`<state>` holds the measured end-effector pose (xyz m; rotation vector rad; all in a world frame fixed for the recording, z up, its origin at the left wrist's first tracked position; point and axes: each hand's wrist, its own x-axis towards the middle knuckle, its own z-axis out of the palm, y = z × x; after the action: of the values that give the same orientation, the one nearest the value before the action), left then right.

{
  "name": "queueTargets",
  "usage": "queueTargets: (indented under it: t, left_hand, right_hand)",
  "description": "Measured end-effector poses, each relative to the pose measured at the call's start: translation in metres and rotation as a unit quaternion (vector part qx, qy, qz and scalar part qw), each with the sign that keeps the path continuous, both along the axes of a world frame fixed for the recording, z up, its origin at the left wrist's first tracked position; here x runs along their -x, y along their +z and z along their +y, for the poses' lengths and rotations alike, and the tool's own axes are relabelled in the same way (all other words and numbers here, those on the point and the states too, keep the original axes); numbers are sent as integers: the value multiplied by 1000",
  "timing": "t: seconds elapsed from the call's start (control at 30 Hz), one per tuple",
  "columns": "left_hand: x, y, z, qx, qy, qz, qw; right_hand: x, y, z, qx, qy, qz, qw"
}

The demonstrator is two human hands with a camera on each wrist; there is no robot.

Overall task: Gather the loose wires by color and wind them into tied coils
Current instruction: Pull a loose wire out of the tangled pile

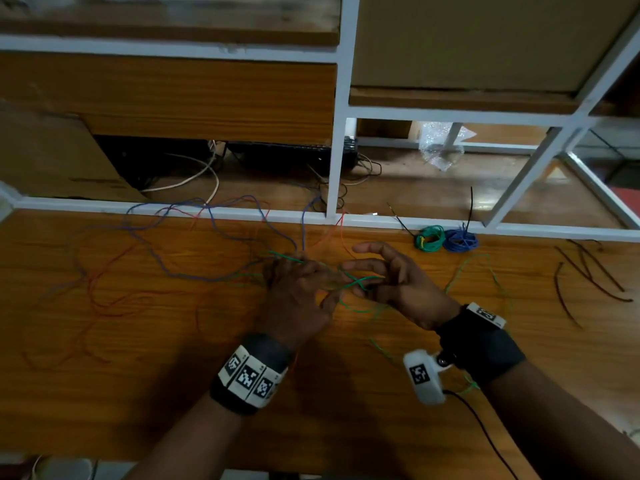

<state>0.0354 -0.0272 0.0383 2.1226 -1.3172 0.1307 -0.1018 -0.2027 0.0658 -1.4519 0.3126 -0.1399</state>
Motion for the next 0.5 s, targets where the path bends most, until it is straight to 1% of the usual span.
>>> queueTargets:
  t: [0.07,0.1,0.17,0.2,0.23,0.3,0.33,0.4,0.47,0.5]
  left_hand:
    - [-3,0,1,-2,-15,-24,1000]
    - [-3,0,1,2,-33,-22,999]
    - [-4,3,-1,12,-58,-27,998]
    - [-8,3,-2,25,-43,-38,998]
    - [-13,6,-1,42,-7,-30,999]
    - [-32,11,5,82,67,36,994]
    - [-44,12,10,101,88,60,989]
    - [-64,14,21,123,145,80,978]
    - [-85,17,34,155,229,122,953]
    - [-93,21,41,185,251,163,936]
  right_hand:
    - [4,1,-1,-8,1,0,1000]
    - [5,2,0,-2,-2,0,1000]
    - [5,4,0,32,-13,15,999]
    - [6,5,-1,66,-21,31,997]
    - [8,6,-2,111,-27,48,992]
    - [12,4,-6,206,-27,64,976]
    - [16,2,-9,241,-33,68,968]
    - [22,-2,-17,304,-57,88,947]
    - [28,-7,-27,377,-63,117,917]
    - [31,-10,-30,403,-57,136,903]
